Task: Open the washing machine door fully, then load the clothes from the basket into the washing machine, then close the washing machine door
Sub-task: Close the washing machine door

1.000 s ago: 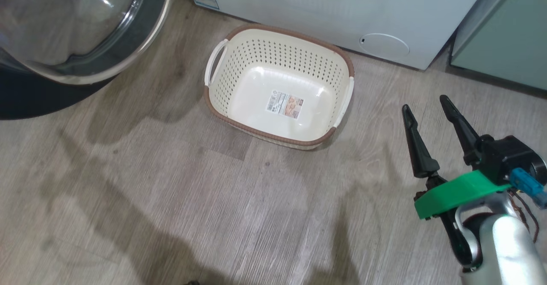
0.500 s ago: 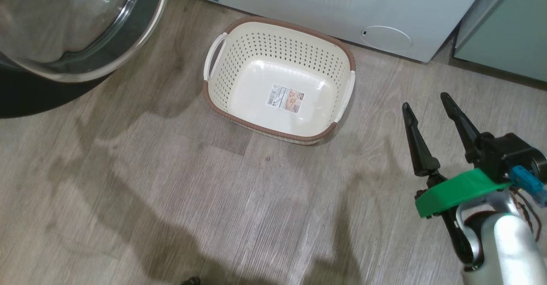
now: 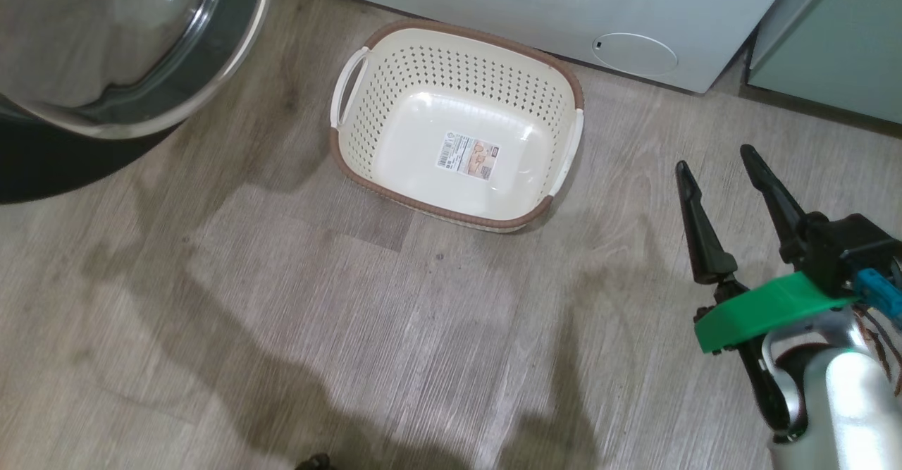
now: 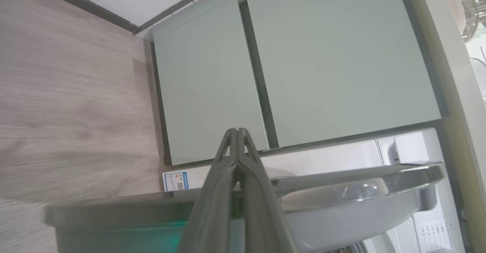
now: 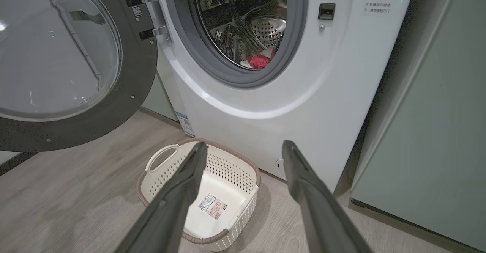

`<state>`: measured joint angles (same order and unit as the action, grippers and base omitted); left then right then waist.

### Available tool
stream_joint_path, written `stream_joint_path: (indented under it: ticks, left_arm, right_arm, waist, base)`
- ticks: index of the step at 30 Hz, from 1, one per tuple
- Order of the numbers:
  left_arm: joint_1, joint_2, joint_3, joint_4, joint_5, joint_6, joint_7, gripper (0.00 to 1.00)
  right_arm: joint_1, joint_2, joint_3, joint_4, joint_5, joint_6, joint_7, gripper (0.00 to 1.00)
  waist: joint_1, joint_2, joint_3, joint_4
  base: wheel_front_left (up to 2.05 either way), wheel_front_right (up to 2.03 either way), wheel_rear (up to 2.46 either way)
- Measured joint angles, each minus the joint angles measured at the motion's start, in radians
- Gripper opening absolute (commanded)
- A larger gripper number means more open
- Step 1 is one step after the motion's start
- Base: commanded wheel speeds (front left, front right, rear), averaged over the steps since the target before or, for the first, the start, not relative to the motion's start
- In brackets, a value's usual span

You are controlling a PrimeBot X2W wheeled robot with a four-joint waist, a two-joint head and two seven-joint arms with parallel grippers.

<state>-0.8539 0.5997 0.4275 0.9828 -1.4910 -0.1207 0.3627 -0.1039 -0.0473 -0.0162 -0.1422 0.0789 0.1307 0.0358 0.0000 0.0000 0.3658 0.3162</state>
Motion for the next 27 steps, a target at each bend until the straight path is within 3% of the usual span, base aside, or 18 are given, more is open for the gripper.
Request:
stream_joint_path:
  ticks: [27]
  left_arm:
    - [0.210,-0.049,0.004,-0.249,-0.155,-0.008,0.431,0.00]
  right_arm:
    - [0.000,0.000,-0.006,0.045,0.044,0.000,-0.048,1.00]
  waist:
    - [0.0000,0.0000,-0.071,0.007]
  base:
    - [0.00,0.00,0.00]
